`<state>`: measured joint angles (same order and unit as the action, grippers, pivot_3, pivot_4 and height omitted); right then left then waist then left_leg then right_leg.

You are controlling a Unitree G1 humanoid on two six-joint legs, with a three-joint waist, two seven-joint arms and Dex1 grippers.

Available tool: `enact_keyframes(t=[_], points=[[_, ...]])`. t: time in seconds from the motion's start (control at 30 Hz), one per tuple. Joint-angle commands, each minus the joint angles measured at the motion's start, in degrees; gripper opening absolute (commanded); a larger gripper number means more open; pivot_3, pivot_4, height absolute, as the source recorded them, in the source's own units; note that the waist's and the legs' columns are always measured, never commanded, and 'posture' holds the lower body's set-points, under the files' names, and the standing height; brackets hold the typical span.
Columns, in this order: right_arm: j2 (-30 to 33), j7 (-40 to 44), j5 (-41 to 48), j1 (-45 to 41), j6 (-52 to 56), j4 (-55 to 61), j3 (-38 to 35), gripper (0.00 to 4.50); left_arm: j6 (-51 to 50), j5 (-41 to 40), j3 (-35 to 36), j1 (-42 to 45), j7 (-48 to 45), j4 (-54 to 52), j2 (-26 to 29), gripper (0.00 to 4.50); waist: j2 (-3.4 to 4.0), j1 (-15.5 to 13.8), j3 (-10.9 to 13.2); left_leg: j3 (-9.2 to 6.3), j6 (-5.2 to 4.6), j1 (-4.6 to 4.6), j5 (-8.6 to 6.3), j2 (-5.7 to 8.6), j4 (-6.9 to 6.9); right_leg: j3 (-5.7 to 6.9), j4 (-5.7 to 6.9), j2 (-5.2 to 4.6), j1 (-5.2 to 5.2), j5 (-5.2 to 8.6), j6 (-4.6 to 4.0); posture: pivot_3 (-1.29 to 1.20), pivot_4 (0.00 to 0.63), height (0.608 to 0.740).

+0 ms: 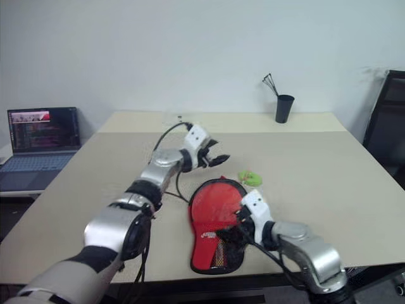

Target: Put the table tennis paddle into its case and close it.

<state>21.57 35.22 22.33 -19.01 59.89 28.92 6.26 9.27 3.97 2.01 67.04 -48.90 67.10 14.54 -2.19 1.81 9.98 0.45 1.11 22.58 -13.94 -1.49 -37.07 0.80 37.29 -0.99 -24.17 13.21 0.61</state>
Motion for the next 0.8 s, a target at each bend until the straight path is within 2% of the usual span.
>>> enact_keyframes(t=[0.03,0.17,0.27,0.43,0.63,0.8], points=[[2.88,0.51,1.69,-4.09,-1.29,-1.50,-5.45,4.50,-5.59,-5.59,0.23,-7.94,-8.47,-15.13,2.03,3.69,0.01,0.06,0.01,0.00,0.00,-0.02,0.00,-0.01,0.01,-0.02,0.03,0.00,0.00,0.00,0.00,0.00,0.150,0.740],[3.66,-2.31,-1.49,-9.16,-6.79,-10.83,-6.53,4.50,-14.60,-7.85,-1.92,-19.35,-10.90,-31.39,3.61,3.69,0.02,-0.05,0.01,0.02,0.00,-0.09,0.00,-0.08,0.02,-0.18,0.09,0.06,-0.01,0.00,-0.03,0.00,0.150,0.740],[2.18,-4.79,-4.48,-13.54,-12.17,-18.97,-5.98,4.50,-17.97,-7.71,-3.65,-23.61,-10.34,-37.57,4.20,3.69,0.02,-0.21,0.01,-0.04,0.00,-0.05,0.01,-0.07,-0.03,-0.20,0.17,0.04,-0.01,-0.02,-0.06,0.00,0.150,0.740],[-1.22,-7.12,-10.38,-21.91,-23.60,-36.60,-3.02,4.50,-20.40,-7.31,-5.77,-26.33,-8.87,-40.61,4.12,3.69,0.01,-0.29,0.01,0.01,-0.01,-0.05,0.00,-0.04,-0.12,-0.19,0.24,-0.03,0.00,-0.01,-0.04,0.00,0.150,0.740],[-6.61,-13.33,-12.46,-31.74,-36.24,-61.56,-7.14,4.50,-20.81,-7.29,-8.01,-27.85,-8.36,-42.24,4.56,3.69,0.03,-0.17,0.01,0.06,-0.01,-0.07,0.00,-0.06,-0.08,-0.23,0.35,-0.06,-0.06,-0.17,-0.31,0.00,0.150,0.740],[-7.62,-18.16,-13.89,-38.04,-46.24,-80.85,-10.05,4.50,-21.82,-7.73,-8.88,-29.09,-8.11,-44.25,4.70,3.69,0.03,-0.12,0.02,0.06,0.00,-0.04,0.01,-0.06,-0.05,-0.28,0.37,-0.10,-0.09,-0.18,-0.33,0.00,0.150,0.740]])
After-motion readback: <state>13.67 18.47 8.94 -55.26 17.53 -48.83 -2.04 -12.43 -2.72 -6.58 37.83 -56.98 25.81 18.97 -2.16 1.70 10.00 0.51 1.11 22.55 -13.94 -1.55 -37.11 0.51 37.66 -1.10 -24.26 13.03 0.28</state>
